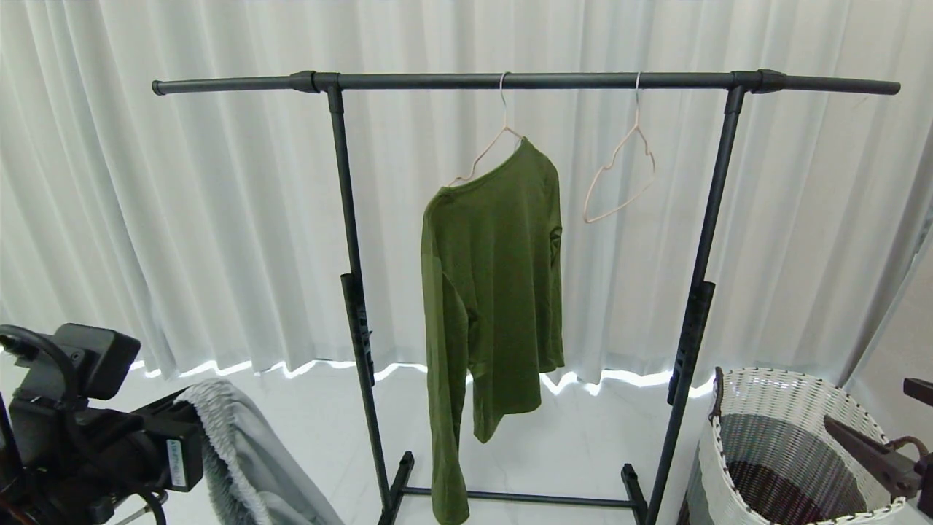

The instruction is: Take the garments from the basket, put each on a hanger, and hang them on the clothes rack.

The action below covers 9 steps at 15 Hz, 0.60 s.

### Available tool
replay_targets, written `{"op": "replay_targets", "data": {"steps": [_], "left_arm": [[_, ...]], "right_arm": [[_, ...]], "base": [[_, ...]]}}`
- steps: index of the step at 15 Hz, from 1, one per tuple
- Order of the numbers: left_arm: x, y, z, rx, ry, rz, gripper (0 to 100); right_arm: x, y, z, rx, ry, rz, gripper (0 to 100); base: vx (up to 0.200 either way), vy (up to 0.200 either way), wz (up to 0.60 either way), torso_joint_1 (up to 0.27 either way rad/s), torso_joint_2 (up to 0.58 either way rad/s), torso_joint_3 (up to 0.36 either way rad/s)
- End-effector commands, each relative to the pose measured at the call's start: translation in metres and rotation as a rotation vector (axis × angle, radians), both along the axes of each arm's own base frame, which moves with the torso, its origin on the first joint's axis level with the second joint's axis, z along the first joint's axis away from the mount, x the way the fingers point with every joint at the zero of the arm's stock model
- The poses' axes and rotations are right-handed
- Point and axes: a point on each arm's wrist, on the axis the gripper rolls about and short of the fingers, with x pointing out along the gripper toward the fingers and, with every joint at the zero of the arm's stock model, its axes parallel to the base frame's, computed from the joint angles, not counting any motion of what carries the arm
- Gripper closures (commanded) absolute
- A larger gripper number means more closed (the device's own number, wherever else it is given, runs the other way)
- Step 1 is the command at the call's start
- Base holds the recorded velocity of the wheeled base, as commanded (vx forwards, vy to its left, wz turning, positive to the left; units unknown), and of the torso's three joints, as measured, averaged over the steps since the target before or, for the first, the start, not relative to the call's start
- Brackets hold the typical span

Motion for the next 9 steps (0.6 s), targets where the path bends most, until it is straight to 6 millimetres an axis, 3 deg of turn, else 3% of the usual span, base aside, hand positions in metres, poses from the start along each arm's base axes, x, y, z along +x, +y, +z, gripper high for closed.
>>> {"op": "replay_targets", "data": {"steps": [1,2,4,9], "left_arm": [[-0.008,0.007,0.001,-0.011,-0.025,0.039,100],[-0.008,0.007,0.001,-0.023,-0.024,0.030,100],[0.003,0.007,0.019,-0.044,-0.087,0.008,100],[0.002,0.007,0.020,-0.046,-0.089,0.001,100]], "right_arm": [[-0.004,-0.002,-0.003,-0.001,0.001,-0.018,0],[-0.005,-0.002,-0.007,0.000,0.021,-0.016,0],[-0.009,-0.001,-0.009,-0.003,0.015,-0.012,0],[-0.024,0.006,-0.034,-0.032,0.083,0.078,0]], "base": [[0.000,0.000,0.00,0.000,0.00,0.000],[0.000,0.000,0.00,0.000,0.00,0.000],[0.000,0.000,0.00,0.000,0.00,0.000],[0.000,0.000,0.00,0.000,0.00,0.000]]}}
